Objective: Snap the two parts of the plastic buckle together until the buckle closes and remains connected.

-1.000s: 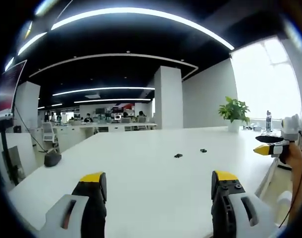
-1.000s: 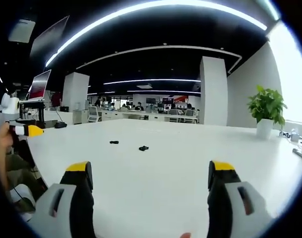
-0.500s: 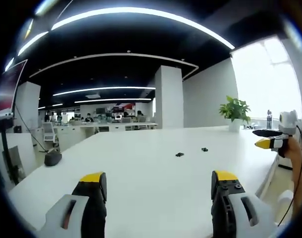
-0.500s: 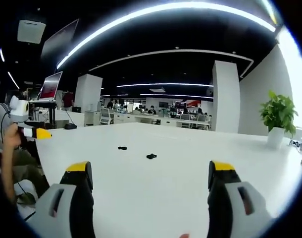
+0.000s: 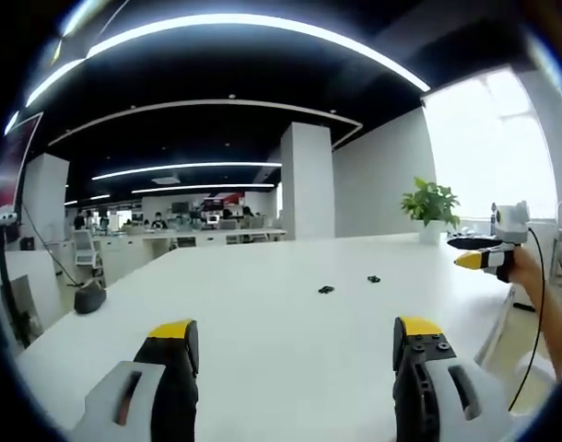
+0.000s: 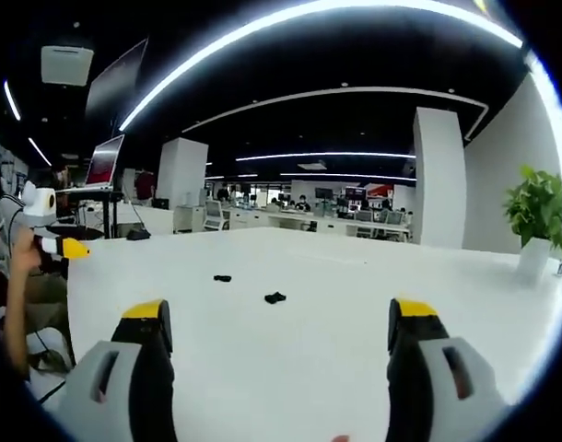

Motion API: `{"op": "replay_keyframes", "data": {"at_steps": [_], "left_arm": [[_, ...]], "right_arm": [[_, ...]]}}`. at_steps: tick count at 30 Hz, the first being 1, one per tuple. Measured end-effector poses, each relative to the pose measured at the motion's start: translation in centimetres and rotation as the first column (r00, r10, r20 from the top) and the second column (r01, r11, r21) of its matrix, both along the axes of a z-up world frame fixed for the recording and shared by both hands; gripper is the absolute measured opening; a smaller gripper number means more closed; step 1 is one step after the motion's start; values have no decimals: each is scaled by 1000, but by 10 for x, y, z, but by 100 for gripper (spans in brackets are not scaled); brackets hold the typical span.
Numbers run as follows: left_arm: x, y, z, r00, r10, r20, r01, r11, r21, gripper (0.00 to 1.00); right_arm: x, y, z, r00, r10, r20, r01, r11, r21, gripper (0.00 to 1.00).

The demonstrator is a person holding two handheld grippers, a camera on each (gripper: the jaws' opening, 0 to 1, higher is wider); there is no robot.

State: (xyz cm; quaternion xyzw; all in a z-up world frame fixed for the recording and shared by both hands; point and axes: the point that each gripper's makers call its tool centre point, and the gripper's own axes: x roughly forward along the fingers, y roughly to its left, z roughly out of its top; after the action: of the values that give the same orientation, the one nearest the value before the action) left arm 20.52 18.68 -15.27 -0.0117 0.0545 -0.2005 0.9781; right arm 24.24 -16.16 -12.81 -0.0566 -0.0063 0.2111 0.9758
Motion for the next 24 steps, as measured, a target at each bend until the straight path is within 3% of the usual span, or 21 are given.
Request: {"op": "replay_keyframes", "data": {"at_steps": [6, 15, 24], "left_arm": [[2, 1, 0, 1000, 0, -2, 0, 1000, 0, 88], [3, 1, -1, 1000, 2, -4, -2, 1000, -1, 88], [4, 0, -2, 1000, -5, -6, 5, 1000, 3, 88]], "right_arm": [[17, 2, 13, 996, 71, 45, -72, 997, 11, 97], [38, 24, 10, 979, 201, 28, -201, 980, 3, 100], [53, 35, 11, 972, 235, 18, -235, 972, -17, 100]]}}
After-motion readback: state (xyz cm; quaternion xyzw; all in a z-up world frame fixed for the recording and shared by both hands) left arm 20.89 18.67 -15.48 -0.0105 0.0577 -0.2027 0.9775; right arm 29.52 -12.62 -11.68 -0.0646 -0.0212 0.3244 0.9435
